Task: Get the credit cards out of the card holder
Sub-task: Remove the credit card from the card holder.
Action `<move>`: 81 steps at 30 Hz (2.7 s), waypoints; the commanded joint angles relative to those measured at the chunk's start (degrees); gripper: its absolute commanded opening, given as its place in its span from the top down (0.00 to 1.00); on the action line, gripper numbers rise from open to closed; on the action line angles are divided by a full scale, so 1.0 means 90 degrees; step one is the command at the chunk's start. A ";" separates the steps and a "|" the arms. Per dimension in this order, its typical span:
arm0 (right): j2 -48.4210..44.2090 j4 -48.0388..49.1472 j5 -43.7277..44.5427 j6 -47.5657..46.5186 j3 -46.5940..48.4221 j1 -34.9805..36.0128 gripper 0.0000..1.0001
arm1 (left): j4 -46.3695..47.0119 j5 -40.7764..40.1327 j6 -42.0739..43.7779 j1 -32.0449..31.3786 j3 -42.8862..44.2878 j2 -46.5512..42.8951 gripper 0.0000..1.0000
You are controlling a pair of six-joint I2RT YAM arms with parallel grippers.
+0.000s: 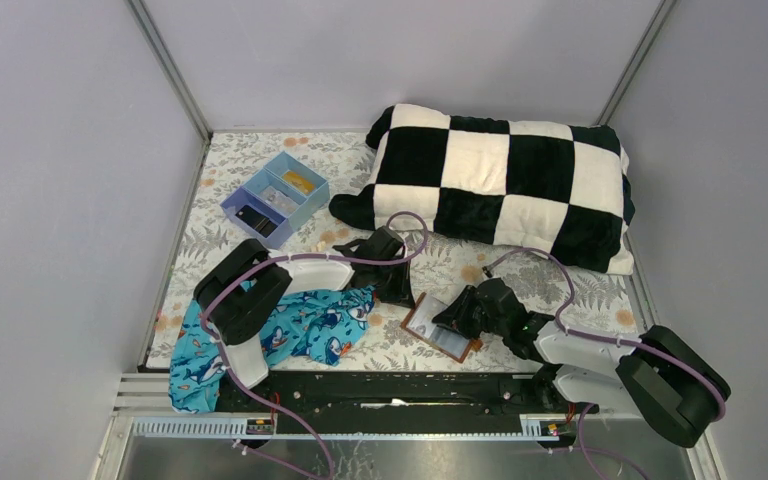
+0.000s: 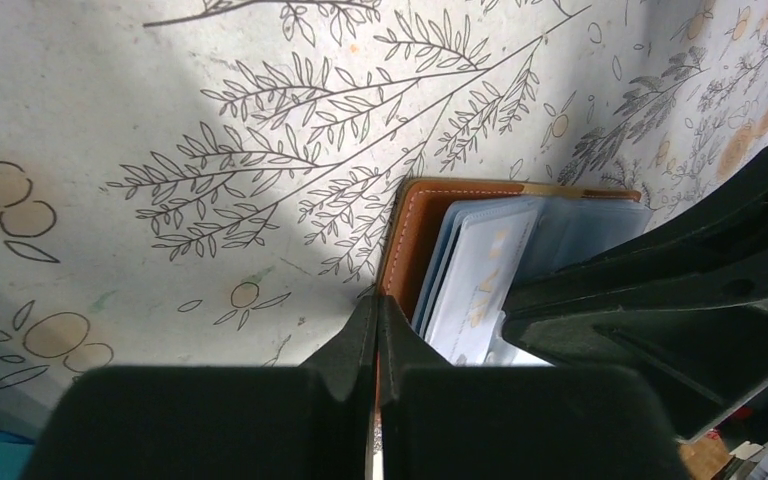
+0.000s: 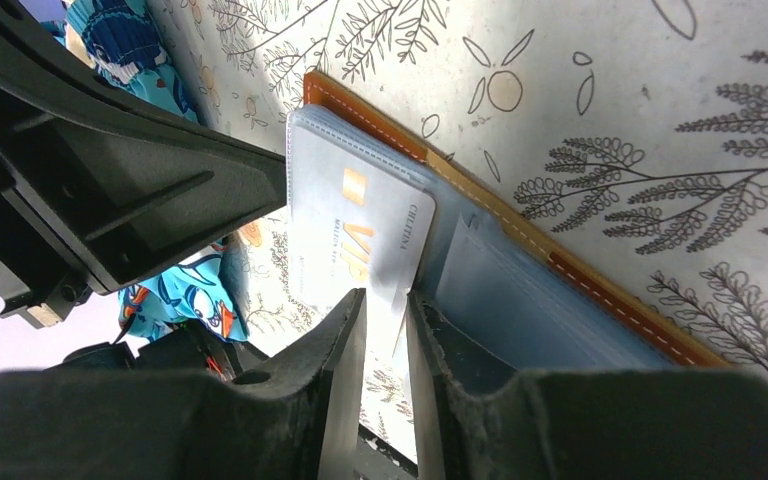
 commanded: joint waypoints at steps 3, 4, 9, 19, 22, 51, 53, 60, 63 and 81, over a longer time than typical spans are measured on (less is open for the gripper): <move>-0.0110 -0.0265 0.0263 -0.0207 0.0033 0.0044 0.72 | -0.0288 -0.0603 -0.0190 -0.0178 -0.0124 -0.0408 0.86; -0.0053 -0.0259 0.0216 -0.0276 0.0051 0.0043 0.71 | -0.0333 -0.0795 -0.0198 -0.0183 -0.0129 -0.0587 0.82; 0.0293 -0.0199 0.0042 -0.0497 0.0178 0.0044 0.72 | -0.0390 -0.0921 -0.0140 -0.0205 -0.0101 -0.1149 0.70; 0.0308 -0.0218 0.0044 -0.0507 0.0216 0.0044 0.72 | -0.0401 -0.0606 0.0159 -0.0400 0.0038 -0.0699 0.67; 0.0319 -0.0229 0.0053 -0.0508 0.0217 0.0043 0.71 | -0.0373 -0.0607 0.0179 -0.0414 0.0084 -0.0614 0.67; -0.0972 -0.1381 0.0395 -0.0576 0.0397 0.0028 0.62 | -0.0415 -0.0714 -0.0157 -0.0599 0.0249 -0.0102 1.00; -0.1313 -0.1703 0.0538 -0.0602 0.0451 0.0030 0.60 | -0.0415 -0.0713 -0.0253 -0.0598 0.0215 -0.0089 1.00; -0.2525 -0.3403 0.1362 -0.0706 0.0633 0.0027 0.61 | -0.0324 -0.0702 -0.0569 -0.0604 0.0033 -0.0231 1.00; -0.2971 -0.4003 0.1780 -0.0716 0.0557 0.0014 0.65 | -0.0229 -0.0596 -0.0617 -0.0603 -0.0034 -0.0311 1.00; -0.2274 -0.3373 0.1627 -0.0520 -0.0147 0.0004 0.78 | 0.0370 0.0246 -0.0910 -0.1081 0.0126 0.0251 1.00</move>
